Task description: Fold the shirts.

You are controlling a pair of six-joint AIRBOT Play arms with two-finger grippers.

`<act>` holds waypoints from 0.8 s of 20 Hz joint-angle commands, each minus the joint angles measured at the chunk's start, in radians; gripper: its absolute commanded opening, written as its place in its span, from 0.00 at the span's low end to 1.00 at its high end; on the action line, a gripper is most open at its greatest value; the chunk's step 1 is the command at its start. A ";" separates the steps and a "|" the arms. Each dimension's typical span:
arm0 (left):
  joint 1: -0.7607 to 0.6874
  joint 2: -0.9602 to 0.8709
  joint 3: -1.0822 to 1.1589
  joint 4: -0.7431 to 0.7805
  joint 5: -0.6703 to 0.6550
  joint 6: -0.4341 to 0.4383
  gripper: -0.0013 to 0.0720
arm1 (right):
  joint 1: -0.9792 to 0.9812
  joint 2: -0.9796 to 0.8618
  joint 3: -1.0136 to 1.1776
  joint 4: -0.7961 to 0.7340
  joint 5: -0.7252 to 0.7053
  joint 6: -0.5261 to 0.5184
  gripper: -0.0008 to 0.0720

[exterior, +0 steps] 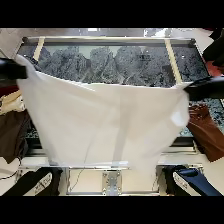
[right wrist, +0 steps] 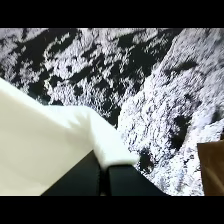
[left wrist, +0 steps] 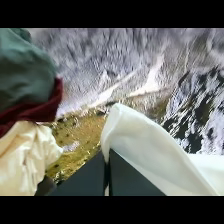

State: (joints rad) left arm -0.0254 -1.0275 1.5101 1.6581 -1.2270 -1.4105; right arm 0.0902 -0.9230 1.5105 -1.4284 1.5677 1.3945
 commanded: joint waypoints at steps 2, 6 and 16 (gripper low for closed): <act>-0.017 -0.408 0.005 0.037 0.230 -0.045 0.03 | 0.001 -0.266 -0.278 0.007 -0.388 0.005 0.03; -0.017 -0.611 0.006 0.035 0.474 -0.205 0.03 | 0.001 -0.546 -0.283 0.069 -0.787 0.108 0.03; -0.011 -0.579 0.072 -0.061 0.713 -0.244 0.64 | -0.055 -0.637 -0.056 0.125 -1.012 0.150 0.59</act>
State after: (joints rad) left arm -0.0410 -1.6470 1.5547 1.6367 -0.5541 -1.6402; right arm 0.0658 -1.5513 1.3464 -1.3067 0.4568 1.5379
